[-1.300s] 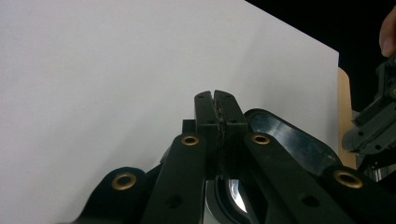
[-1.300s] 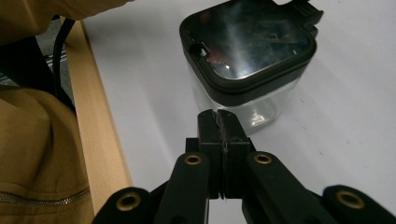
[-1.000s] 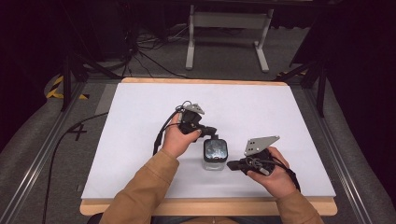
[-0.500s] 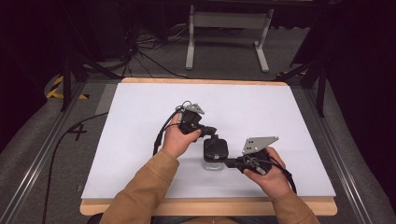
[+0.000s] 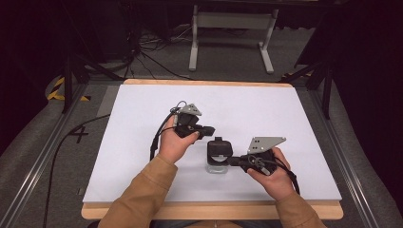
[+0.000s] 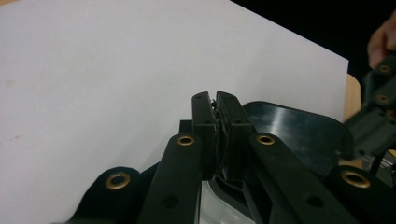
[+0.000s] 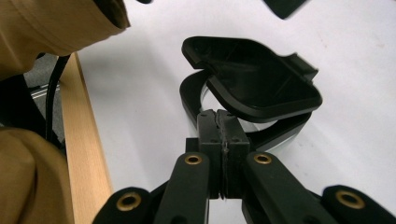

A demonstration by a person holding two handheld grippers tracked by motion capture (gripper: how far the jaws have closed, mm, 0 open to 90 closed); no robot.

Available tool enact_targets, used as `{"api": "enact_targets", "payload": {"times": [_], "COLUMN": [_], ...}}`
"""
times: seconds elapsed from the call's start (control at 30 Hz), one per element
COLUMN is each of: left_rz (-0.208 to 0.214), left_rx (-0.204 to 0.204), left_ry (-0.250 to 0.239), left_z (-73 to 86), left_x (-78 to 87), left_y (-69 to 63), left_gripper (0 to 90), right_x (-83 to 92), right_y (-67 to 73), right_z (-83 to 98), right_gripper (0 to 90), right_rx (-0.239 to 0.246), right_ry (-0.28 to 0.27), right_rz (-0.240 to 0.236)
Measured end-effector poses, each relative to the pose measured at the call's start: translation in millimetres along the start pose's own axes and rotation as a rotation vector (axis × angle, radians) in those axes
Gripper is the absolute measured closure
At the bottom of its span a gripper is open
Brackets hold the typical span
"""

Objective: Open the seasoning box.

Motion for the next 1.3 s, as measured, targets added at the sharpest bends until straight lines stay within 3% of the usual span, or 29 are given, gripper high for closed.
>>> {"api": "enact_targets", "payload": {"times": [0.13,0.23,0.3,0.33,0.37,0.5,0.57,0.77,0.87,1.07,1.3], "left_rz": [-0.006,-0.015,0.014,0.046,0.050,0.052,0.056,0.061,0.066,0.039,0.043], "left_rx": [-0.013,-0.037,-0.024,-0.009,-0.020,-0.068,-0.081,-0.088,-0.070,-0.052,-0.027], "left_ry": [0.013,0.060,0.109,0.172,0.202,0.292,0.310,0.236,0.211,0.208,0.177], "left_z": [7.5,16.9,23.0,27.4,30.0,39.4,42.5,43.0,44.6,48.0,50.7], "left_x": [20.5,35.6,42.2,42.4,42.4,31.9,26.0,8.4,2.7,-4.8,-5.7], "left_y": [-10.3,-18.9,-23.9,-26.8,-29.3,-39.2,-42.1,-42.6,-42.0,-38.0,-37.2], "left_gripper": [86.8,88.1,88.1,87.4,87.1,87.9,88.0,89.7,89.8,89.3,89.7], "right_x": [1.2,1.8,1.6,1.6,1.1,-1.3,-1.9,-1.4,0.5,0.9,-0.1], "right_y": [-5.1,-8.4,-8.9,-9.7,-10.9,-11.8,-12.5,-16.6,-19.3,-26.4,-34.7], "right_z": [-6.3,-11.4,-12.2,-12.9,-13.9,-18.5,-20.0,-20.6,-20.5,-18.0,-18.1], "right_gripper": [90.0,90.0,90.0,90.0,90.0,90.0,90.0,90.0,90.0,90.0,90.0], "right_rx": [0.013,0.023,0.025,0.024,0.024,0.025,0.027,0.008,0.006,-0.011,0.035], "right_ry": [-0.020,-0.032,-0.035,-0.036,-0.044,-0.057,-0.065,-0.092,-0.113,-0.153,-0.159], "right_rz": [0.011,0.012,0.011,0.011,0.018,0.025,0.028,0.054,0.078,0.122,0.201]}}
Point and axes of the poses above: each handheld gripper's, and its own axes: x roughly backward along the jaws, z roughly out of its underside, y roughly to its left, the point moved 3 cm from there along -x, roughly forward along the jaws, and after that the axes turned 15 degrees about x, right-handed, at the moved point
